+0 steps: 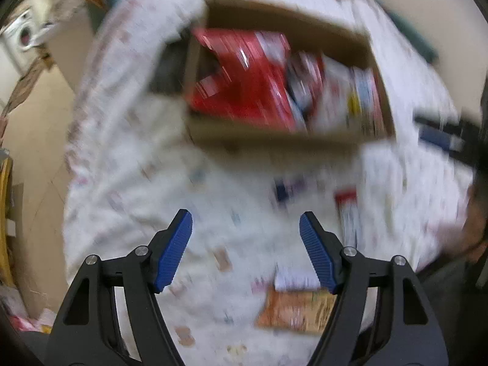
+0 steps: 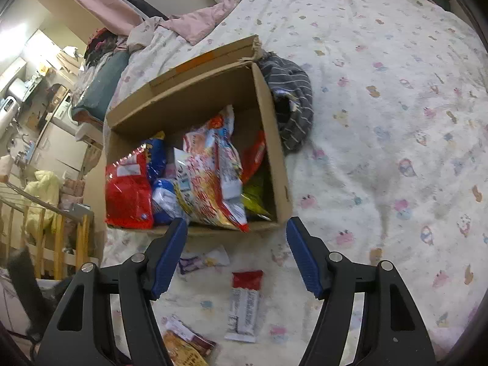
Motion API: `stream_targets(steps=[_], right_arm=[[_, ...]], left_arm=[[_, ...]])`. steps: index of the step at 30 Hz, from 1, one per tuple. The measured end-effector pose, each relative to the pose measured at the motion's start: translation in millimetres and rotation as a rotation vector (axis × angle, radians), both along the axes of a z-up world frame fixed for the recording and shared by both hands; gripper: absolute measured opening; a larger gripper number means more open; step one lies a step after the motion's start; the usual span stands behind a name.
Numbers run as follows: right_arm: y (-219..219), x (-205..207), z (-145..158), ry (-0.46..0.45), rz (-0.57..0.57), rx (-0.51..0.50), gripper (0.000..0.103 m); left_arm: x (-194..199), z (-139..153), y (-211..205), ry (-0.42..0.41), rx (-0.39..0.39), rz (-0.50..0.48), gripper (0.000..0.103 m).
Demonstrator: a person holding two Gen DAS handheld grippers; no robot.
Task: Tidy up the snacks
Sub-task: 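Withdraw both grippers from the box toward the remaining bars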
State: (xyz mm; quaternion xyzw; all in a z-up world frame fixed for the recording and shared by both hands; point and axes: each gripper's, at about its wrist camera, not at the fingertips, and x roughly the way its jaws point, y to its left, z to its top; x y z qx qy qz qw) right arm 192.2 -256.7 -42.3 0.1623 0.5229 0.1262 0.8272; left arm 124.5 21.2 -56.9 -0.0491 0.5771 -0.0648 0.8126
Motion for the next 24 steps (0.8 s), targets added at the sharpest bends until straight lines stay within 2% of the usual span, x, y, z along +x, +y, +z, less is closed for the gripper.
stream_targets(steps=[4,9,13,18,21,24], right_arm=[[-7.3,-9.7,-7.1,0.026,-0.009,-0.016,0.07],[-11.9,-22.2,-4.8,0.024,-0.002,-0.027,0.07],[-14.7,-26.6,-3.9,0.023,0.0,-0.035,0.07],[-18.9,-31.7,-1.6,0.021,0.004,-0.041,0.07],[-21.0,-32.3,-5.3,0.033,0.001,-0.052,0.07],[-21.8,-31.6,-8.8,0.043,0.001,-0.057,0.07]], left_arm=[[-8.3,-31.5,-33.4,0.13,-0.008,-0.12,0.07],[-9.8,-56.7,-60.6,0.241,-0.012,-0.174,0.07],[-7.1,-74.3,-80.8,0.324,-0.054,-0.199,0.07],[-11.4,-89.7,-107.9,0.343,0.056,-0.283,0.087],[-17.5,-91.7,-122.6,0.325,0.117,-0.334,0.088],[-19.5,-92.1,-127.6,0.317,0.13,-0.339,0.088]])
